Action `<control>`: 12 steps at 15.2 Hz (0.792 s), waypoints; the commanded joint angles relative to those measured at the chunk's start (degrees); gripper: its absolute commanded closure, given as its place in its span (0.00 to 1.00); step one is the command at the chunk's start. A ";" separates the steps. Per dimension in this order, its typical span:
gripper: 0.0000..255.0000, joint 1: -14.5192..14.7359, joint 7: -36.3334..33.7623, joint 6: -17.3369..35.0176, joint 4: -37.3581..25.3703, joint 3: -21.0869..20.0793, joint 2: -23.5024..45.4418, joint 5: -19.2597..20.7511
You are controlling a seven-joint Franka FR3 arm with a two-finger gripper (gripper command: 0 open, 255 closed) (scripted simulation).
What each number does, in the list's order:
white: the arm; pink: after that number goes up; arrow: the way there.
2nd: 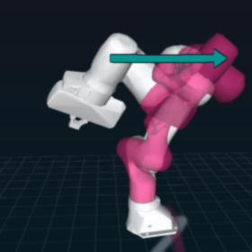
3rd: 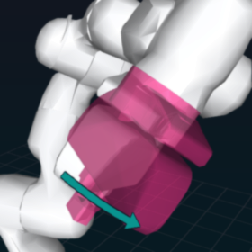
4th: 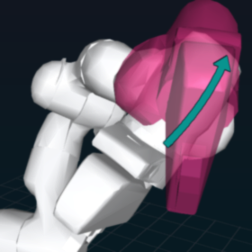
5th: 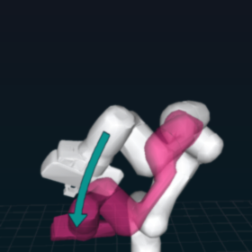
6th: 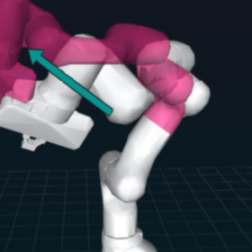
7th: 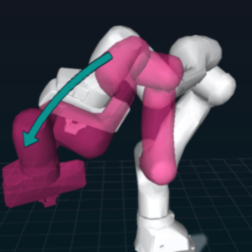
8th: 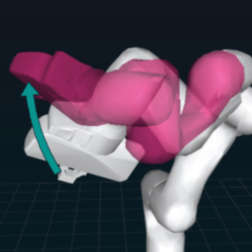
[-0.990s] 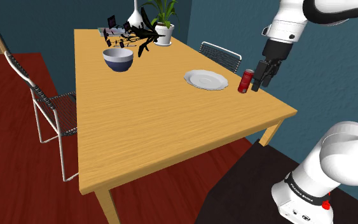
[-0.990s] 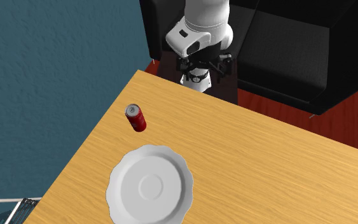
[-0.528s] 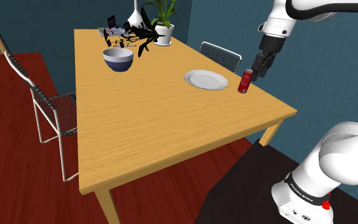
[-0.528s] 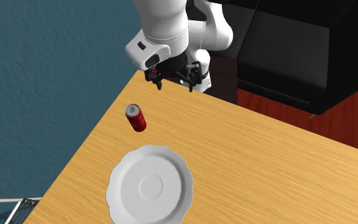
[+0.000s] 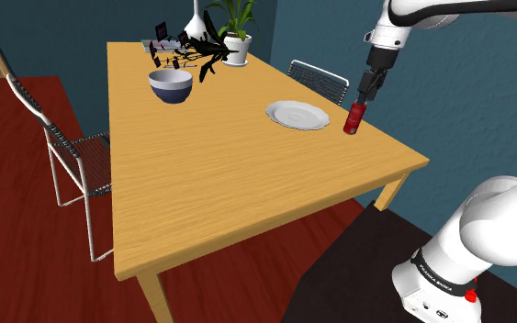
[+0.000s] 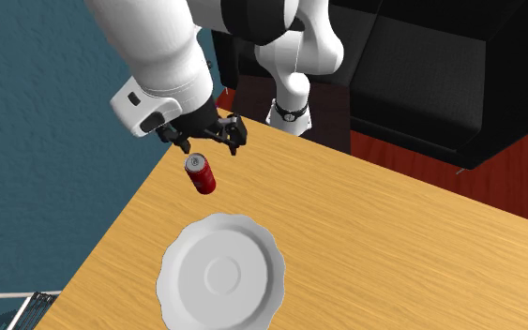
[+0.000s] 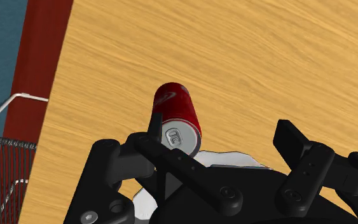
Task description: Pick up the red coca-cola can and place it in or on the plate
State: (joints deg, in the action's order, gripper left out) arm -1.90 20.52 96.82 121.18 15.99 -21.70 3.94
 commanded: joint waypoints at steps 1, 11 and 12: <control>0.00 -0.22 3.18 0.16 -3.82 1.83 3.93 0.05; 0.00 -0.49 4.09 6.06 1.02 2.57 5.00 0.18; 0.00 -0.49 4.09 6.06 1.01 2.57 5.01 0.18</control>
State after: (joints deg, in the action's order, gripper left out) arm -2.40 24.62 102.70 122.05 18.56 -16.72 4.12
